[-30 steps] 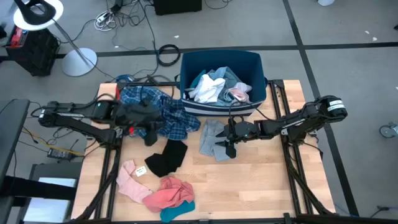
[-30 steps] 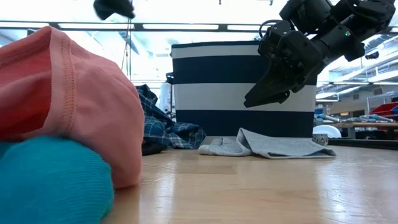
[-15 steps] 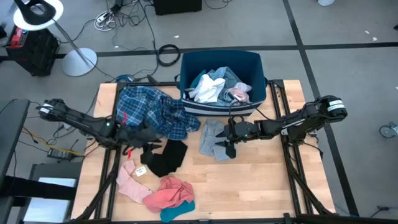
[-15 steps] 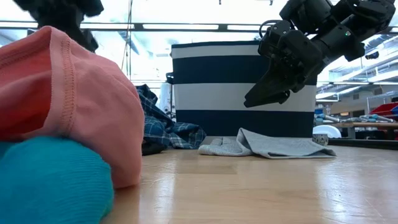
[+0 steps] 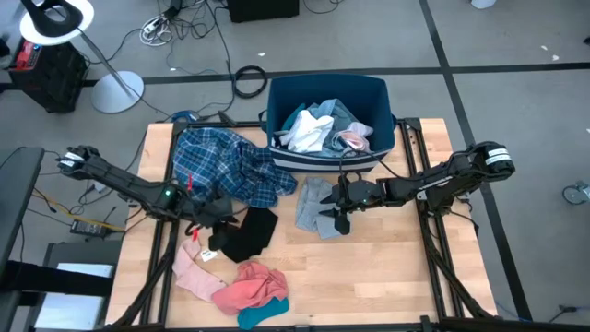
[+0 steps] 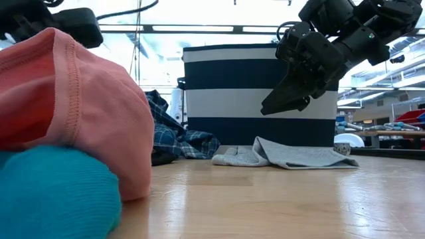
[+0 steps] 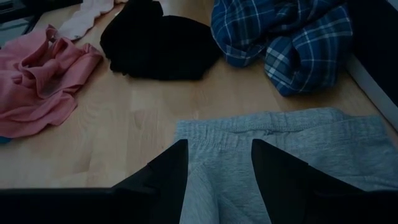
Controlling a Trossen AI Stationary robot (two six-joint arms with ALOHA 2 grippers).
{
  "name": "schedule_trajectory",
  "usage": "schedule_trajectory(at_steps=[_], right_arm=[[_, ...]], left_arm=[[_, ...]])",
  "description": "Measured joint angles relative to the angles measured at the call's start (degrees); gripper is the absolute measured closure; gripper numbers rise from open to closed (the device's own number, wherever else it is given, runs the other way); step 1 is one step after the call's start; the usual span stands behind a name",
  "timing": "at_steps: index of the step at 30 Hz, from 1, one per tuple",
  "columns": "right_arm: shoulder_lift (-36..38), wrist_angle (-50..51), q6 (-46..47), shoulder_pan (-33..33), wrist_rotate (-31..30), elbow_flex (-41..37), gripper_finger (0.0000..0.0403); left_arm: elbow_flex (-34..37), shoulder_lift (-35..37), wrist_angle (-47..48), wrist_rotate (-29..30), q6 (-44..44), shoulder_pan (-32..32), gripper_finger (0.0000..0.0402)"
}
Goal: Sort clothes
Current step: Put the black underwear into the blue bin
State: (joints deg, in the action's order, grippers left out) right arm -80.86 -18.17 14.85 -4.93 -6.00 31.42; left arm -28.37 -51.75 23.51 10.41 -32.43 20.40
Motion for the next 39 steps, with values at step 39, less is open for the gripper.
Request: schedule_trajectory(at_steps=[39], right_arm=[[0.00, 0.33, 0.00, 0.00, -0.04, -0.02, 0.0224]], left_arm=[[3.48, -22.51, -24.85, 0.98, 2.50, 2.75, 0.0400]])
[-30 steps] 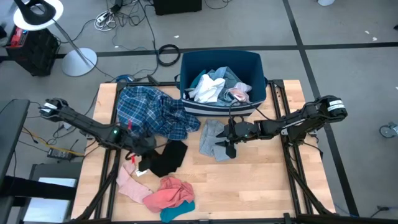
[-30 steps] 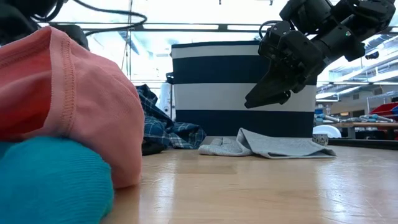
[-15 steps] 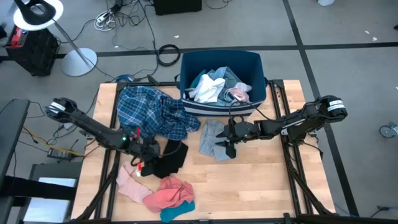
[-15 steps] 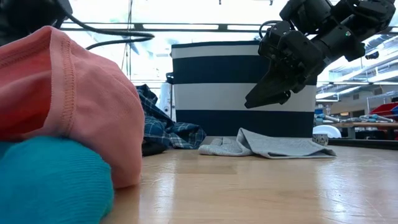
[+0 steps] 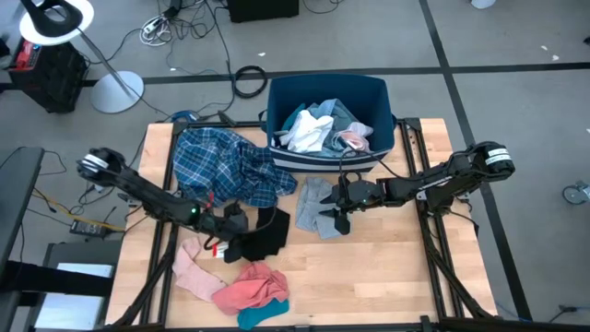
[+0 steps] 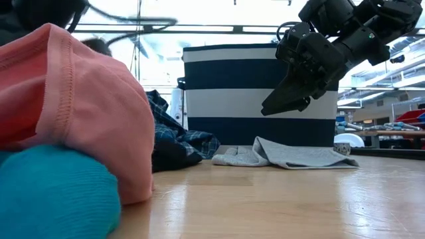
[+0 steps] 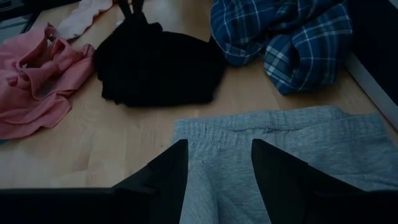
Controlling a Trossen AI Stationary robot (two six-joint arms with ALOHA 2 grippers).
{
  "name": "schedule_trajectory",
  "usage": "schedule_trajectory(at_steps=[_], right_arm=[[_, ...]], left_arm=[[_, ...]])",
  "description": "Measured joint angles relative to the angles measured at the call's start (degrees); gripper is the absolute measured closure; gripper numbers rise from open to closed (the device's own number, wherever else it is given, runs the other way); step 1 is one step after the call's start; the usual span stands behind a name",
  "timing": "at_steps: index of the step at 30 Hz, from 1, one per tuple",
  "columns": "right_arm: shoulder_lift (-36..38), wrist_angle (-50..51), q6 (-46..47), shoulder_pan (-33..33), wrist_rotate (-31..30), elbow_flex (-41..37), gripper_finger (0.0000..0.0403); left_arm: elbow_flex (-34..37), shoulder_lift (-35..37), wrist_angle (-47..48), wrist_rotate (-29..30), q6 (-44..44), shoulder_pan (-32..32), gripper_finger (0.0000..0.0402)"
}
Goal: Sort clothes
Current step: Put the black underwear into the blue bin
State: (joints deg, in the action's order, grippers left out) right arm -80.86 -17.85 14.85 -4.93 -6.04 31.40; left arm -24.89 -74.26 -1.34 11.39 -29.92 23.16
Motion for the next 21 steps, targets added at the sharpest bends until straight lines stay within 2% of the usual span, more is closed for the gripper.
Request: schedule_trajectory(at_steps=[8, 11, 21], right_arm=[[0.00, -0.04, 0.00, 0.00, -0.02, 0.00, 0.0224], [0.00, -0.04, 0.00, 0.00, -0.02, 0.00, 0.0224], [0.01, -0.04, 0.00, 0.00, -0.02, 0.00, 0.0224]], left_arm=[[-6.71, 0.92, 0.37, 1.26, 8.61, -1.51, 0.0401], [-10.06, 1.32, 3.63, 2.64, 11.49, -2.54, 0.0401], [-24.71, 1.60, 9.81, 8.66, 24.50, -7.25, 0.0401]])
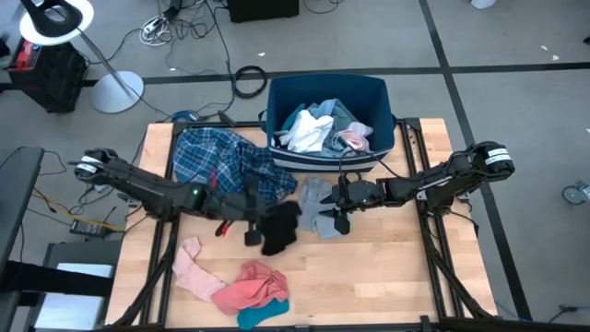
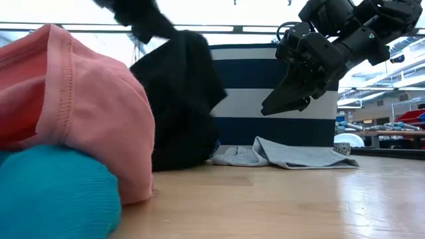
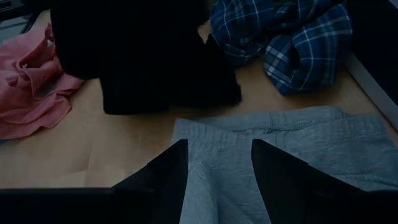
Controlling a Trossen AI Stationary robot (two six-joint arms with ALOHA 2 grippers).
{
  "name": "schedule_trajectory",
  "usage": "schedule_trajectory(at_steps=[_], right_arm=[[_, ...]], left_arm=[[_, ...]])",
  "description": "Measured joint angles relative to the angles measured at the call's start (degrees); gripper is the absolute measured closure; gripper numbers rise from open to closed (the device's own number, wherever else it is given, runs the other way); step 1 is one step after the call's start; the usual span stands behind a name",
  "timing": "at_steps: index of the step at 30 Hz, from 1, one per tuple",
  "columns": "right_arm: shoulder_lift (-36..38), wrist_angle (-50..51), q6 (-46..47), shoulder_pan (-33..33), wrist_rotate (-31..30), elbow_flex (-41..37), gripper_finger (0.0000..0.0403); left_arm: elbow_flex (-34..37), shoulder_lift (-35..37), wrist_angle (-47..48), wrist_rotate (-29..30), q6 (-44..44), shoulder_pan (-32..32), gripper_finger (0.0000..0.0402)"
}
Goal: Sort clothes
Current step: Put the black underwear into the blue bin
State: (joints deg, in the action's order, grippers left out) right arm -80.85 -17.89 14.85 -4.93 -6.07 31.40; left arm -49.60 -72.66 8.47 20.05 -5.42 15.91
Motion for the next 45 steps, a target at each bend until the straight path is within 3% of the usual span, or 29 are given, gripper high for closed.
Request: schedule_trajectory(at_steps=[5, 16, 22, 34, 38, 41, 45], right_arm=[[-0.01, 0.00, 0.00, 0.00, 0.00, 0.00, 0.0224], [-0.01, -0.04, -0.02, 0.00, 0.00, 0.00, 0.0224], [-0.01, -0.09, -0.03, 0.00, -0.02, 0.00, 0.0224], [0.01, -0.52, -2.05, 0.20, -0.04, 0.00, 0.0224], [0.01, -0.51, -2.65, 0.22, -0.04, 0.00, 0.0224], [0.01, -0.50, -3.06, 0.22, -0.04, 0.00, 0.0224], [0.01, -0.50, -3.09, 0.22, -0.04, 0.00, 0.0224]], left_arm=[[-7.90, 0.00, 4.32, 4.34, 6.84, -4.06, 0.0401], [-25.36, -0.14, 5.20, 4.77, 19.20, -16.89, 0.0401], [-36.69, -3.70, 4.58, -2.34, 21.99, -24.31, 0.0401], [-68.08, -25.57, 8.90, -18.42, 22.85, -35.38, 0.0401], [-77.96, -33.75, 11.99, -23.38, 19.16, -37.48, 0.0401], [-81.75, -38.84, 14.84, -26.84, 18.28, -38.39, 0.0401], [-82.12, -44.07, 19.93, -27.05, 18.43, -39.17, 0.0401]])
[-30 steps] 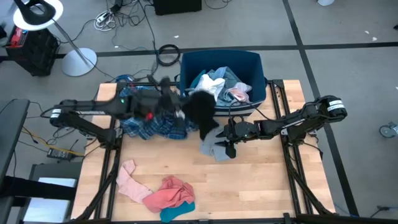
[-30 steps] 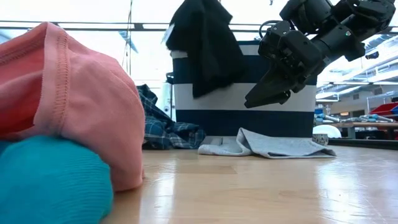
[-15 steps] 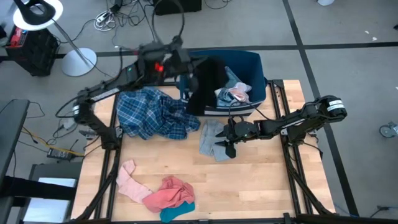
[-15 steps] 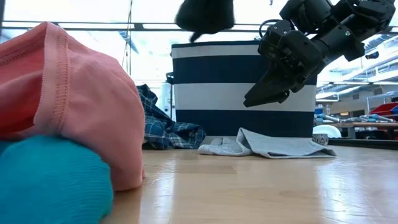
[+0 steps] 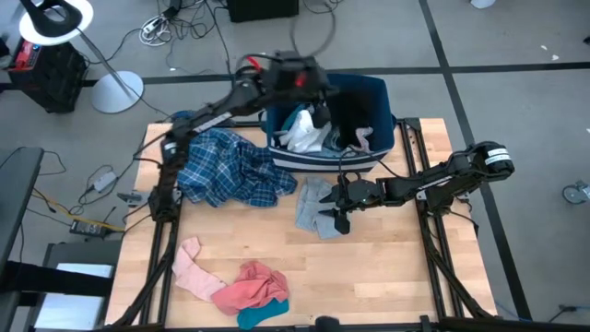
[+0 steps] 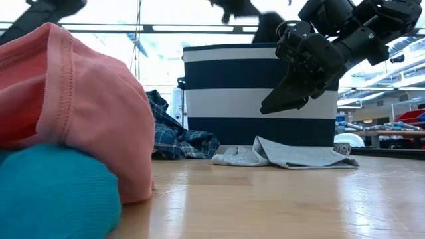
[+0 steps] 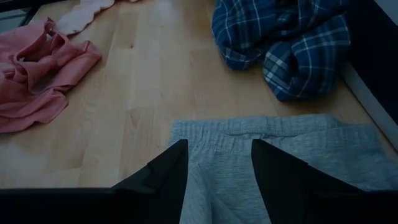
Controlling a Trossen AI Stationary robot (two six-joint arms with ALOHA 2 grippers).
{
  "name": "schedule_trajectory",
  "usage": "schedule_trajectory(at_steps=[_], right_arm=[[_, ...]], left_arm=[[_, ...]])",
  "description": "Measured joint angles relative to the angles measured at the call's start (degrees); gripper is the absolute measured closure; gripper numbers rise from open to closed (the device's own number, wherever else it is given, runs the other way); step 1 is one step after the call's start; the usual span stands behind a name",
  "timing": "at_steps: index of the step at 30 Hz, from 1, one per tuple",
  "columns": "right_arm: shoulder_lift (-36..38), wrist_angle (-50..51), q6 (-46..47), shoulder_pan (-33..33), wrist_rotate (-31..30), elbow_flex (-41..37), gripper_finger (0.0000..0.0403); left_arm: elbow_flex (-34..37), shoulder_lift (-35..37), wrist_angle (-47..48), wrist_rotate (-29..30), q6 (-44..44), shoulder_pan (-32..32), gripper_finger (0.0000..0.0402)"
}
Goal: Sort clothes
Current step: Put the black underwear into the blue bin
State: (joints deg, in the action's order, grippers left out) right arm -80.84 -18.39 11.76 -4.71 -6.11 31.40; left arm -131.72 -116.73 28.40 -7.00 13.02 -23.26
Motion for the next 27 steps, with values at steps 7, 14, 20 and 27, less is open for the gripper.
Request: schedule_trajectory(at_steps=[7, 14, 20, 27], right_arm=[[0.00, -0.01, -0.20, 0.00, 0.00, 0.00, 0.0224], [0.00, -0.04, -0.36, 0.00, 0.00, -0.02, 0.0224], [0.00, -0.16, -0.38, 0.00, 0.02, -0.02, 0.0224], [0.00, -0.32, -0.41, 0.00, 0.01, -0.02, 0.0224]], left_arm=[[0.02, -8.14, 4.90, -0.38, -0.20, -0.78, 0.0401], [0.02, -14.00, 5.05, -4.57, -3.12, -1.87, 0.0401], [0.02, -18.08, 4.73, -6.59, -9.97, -3.27, 0.0401], [0.00, -20.53, 4.76, -6.12, -13.50, -3.76, 0.0400]])
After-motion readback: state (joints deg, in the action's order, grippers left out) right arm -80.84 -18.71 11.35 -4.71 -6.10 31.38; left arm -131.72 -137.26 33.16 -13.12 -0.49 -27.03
